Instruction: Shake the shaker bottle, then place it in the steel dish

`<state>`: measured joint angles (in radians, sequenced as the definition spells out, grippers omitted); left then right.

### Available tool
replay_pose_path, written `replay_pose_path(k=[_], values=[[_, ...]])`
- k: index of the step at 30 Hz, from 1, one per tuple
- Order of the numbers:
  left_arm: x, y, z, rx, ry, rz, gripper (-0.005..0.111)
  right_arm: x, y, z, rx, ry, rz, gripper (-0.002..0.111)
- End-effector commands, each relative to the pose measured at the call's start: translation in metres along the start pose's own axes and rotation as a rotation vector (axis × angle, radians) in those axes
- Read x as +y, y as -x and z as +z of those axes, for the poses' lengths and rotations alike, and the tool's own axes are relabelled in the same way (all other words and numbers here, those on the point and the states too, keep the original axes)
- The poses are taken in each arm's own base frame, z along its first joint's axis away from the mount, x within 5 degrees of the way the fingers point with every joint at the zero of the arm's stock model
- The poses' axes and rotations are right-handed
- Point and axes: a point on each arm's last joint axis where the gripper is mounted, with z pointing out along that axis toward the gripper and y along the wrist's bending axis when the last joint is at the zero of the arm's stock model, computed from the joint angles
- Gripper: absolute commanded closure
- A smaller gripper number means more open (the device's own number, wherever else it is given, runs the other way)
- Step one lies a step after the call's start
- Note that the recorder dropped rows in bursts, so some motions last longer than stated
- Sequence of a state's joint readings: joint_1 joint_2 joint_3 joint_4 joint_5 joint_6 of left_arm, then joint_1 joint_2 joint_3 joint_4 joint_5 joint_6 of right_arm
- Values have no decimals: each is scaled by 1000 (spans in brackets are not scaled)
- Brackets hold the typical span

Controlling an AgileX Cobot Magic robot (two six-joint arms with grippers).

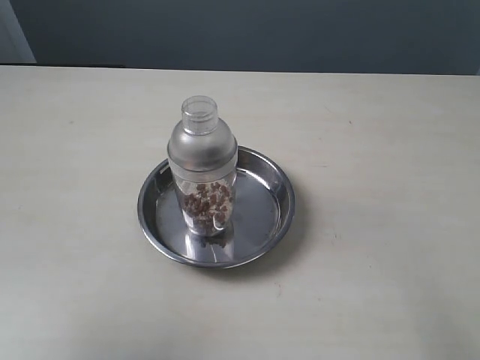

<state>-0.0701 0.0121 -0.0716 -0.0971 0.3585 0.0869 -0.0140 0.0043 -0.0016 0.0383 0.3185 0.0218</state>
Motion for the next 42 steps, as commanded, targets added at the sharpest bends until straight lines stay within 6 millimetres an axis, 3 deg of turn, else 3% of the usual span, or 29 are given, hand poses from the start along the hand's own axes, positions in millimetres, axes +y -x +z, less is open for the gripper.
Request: replay_pose_path(k=[1, 11, 19, 42], values=[[1, -17, 4, 55, 10, -99, 106, 0, 1, 0, -14, 3, -4, 109], [2, -23, 6, 59, 21, -113, 106, 0, 1, 0, -14, 3, -4, 109], [2, -8, 6, -101, 15, -133, 106, 0, 1, 0, -14, 3, -4, 109], [2, -8, 6, -99, 18, -123, 106, 0, 1, 0, -14, 3, -4, 109]])
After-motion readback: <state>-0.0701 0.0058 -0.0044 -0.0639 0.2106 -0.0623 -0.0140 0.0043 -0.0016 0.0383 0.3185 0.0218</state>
